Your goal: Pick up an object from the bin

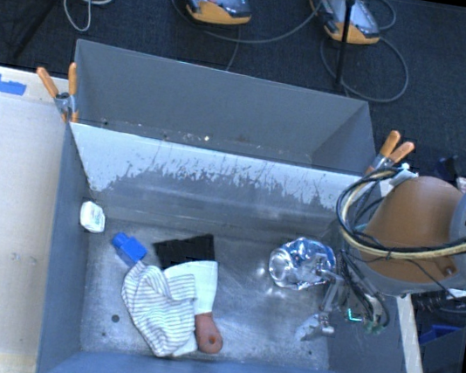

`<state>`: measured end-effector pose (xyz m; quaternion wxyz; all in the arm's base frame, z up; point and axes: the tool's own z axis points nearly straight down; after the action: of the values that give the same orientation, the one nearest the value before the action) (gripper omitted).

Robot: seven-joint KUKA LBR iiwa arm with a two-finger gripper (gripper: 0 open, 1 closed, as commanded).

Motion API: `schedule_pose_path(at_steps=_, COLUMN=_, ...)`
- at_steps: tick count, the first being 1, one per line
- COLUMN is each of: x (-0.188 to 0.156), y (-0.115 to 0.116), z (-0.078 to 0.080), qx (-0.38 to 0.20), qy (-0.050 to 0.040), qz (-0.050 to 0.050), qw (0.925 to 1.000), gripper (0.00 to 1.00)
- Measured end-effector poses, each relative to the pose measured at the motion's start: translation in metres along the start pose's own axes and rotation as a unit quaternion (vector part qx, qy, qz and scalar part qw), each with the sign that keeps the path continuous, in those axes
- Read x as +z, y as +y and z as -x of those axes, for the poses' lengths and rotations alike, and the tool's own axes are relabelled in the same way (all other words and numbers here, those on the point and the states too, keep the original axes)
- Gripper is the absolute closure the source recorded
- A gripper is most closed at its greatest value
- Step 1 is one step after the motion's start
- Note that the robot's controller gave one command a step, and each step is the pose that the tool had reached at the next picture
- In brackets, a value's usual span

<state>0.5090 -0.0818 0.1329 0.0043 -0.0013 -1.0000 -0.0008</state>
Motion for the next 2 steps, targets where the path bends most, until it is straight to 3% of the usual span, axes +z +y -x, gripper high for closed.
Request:
schedule_pose_path(at_steps=1, x=-0.004, y=0.000, z=0.002, qx=-0.001, qy=-0.0035, qz=0.000, qw=1.0000, gripper=0.00)
schedule_pose_path(at_steps=2, x=-0.005, y=-0.010, z=0.042, qx=0.027, qy=-0.0039, qz=0.000, qw=0.9996, gripper=0.00)
